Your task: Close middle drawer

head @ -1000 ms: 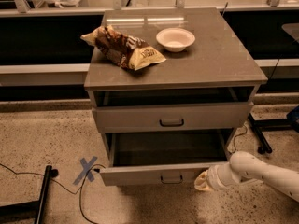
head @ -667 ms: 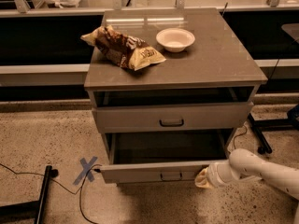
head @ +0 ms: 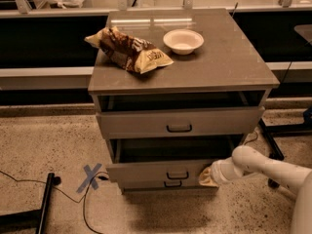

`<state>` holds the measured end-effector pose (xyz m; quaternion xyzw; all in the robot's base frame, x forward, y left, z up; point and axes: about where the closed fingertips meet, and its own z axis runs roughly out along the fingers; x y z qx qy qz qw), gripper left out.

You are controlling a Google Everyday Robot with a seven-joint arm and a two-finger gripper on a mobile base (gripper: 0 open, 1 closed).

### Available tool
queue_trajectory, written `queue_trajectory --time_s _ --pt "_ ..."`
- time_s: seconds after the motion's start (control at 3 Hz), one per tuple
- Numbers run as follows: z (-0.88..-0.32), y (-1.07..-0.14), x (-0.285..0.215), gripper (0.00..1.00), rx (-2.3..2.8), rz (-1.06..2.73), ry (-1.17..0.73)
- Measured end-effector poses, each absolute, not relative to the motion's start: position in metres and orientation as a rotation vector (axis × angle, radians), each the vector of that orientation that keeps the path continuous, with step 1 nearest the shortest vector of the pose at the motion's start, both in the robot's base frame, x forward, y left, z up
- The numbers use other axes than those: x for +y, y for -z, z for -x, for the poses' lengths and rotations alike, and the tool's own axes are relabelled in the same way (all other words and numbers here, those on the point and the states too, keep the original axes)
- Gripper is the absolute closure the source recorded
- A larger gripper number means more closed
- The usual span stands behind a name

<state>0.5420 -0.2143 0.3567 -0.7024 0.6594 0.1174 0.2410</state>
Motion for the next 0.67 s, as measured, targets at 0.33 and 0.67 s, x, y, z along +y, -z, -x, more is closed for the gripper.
queue_trajectory --time_s 0.33,0.67 --pt "-0.569 -0.363 -0.206 1.00 1.765 1.950 -0.287" --pt "-0.590 -0.366 -0.207 1.00 1.738 1.957 -0.273"
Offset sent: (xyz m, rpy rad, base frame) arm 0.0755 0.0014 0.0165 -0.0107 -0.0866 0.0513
